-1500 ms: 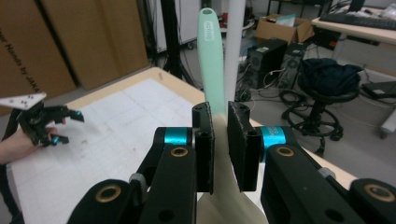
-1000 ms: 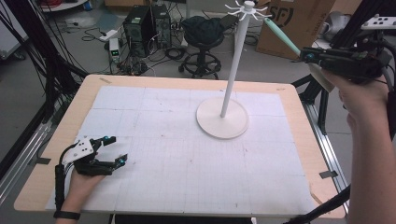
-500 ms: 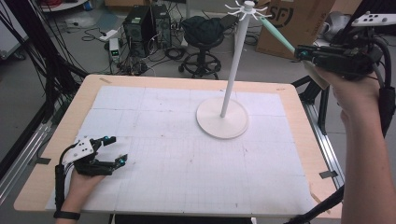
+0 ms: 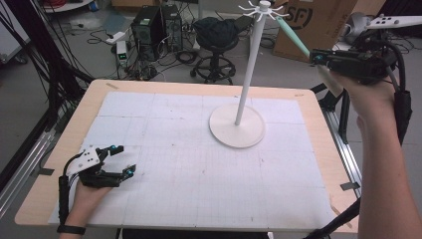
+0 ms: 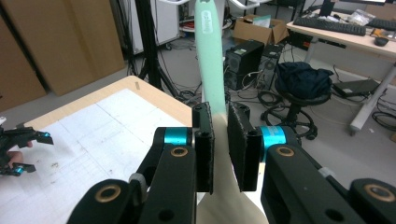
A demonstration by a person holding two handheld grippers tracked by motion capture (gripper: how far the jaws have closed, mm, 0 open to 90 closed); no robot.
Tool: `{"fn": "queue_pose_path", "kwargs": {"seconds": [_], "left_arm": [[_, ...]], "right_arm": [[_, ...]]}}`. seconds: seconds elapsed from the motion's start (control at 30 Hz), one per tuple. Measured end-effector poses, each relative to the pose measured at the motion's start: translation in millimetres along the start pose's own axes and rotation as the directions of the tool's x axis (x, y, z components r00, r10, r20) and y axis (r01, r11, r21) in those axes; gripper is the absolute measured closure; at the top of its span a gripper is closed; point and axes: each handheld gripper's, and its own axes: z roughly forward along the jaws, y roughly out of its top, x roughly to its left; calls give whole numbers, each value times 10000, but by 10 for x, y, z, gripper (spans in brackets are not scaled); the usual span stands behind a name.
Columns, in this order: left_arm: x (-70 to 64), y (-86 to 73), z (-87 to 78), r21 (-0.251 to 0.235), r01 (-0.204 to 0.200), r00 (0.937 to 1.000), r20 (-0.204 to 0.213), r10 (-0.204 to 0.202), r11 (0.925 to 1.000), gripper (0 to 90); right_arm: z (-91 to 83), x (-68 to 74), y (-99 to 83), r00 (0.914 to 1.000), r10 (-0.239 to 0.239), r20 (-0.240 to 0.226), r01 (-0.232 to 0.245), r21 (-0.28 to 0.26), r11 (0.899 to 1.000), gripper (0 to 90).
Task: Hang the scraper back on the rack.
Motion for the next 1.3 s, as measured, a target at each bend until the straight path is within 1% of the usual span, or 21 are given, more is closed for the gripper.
{"fn": "queue_pose_path", "kwargs": {"seconds": [0.07,0.17,0.33,0.47,0.53,0.6,0.63,0.67,0.73,0.8,0.83,0.93,1.03,1.13,1.17,1.23,1.3], "left_arm": [[0,0,0,-3,8,10000,1,-8,10000,166],[0,0,0,-3,8,10000,-9,-8,10000,166],[0,0,0,-1,5,10000,-14,-5,10000,166],[0,0,0,-3,6,10000,-6,-6,10000,165],[0,0,0,-1,5,10000,-3,-5,10000,166],[0,0,0,-10,7,10000,-5,-7,10000,166],[1,-1,0,-14,13,10000,-1,-13,10000,166],[2,-1,1,-26,21,10000,13,-21,10000,166],[2,-3,2,-63,79,10000,2,-79,9999,166],[9,-2,-1,-50,118,9999,-20,-118,9999,166],[14,-2,-2,-37,127,9999,-12,-127,9999,166],[13,-3,-3,-48,153,9999,-18,-153,9999,166],[12,-3,-2,-43,115,9999,-13,-115,9999,166],[4,-2,0,-35,49,10000,5,-49,10000,166],[3,-2,0,-25,43,10000,-5,-43,10000,165],[10,-2,-2,-36,110,9999,-17,-110,9999,166],[13,-2,-2,-36,122,9999,1,-122,9999,165]], "right_arm": [[24,-23,-12,9999,-47,116,47,39,10000,813],[52,-41,-35,9997,149,206,-152,149,9998,813],[98,-90,-69,9995,289,161,-291,146,9995,813],[150,-79,-71,9995,257,184,-262,253,9993,811],[187,-73,-71,9997,141,174,-146,256,9996,809],[220,-54,-80,9998,75,198,-83,389,9992,801],[240,-49,-92,9998,-52,167,45,394,9992,792],[256,-39,-111,9998,-169,111,164,417,9990,780],[277,-17,-164,9995,-272,159,267,293,9992,660],[289,0,-229,9991,-407,144,404,166,9990,579],[286,17,-290,9990,-428,147,428,12,9991,552],[280,66,-483,9982,-580,-121,574,-435,9974,480],[290,122,-728,9976,-604,-335,577,-763,9954,419],[312,190,-995,9973,-683,-284,648,-1089,9919,360],[316,221,-1090,9972,-680,-304,641,-1157,9912,349],[341,264,-1289,9975,-611,-348,556,-1400,9886,298],[375,287,-1486,9982,-440,-398,378,-1444,9888,275]]}}
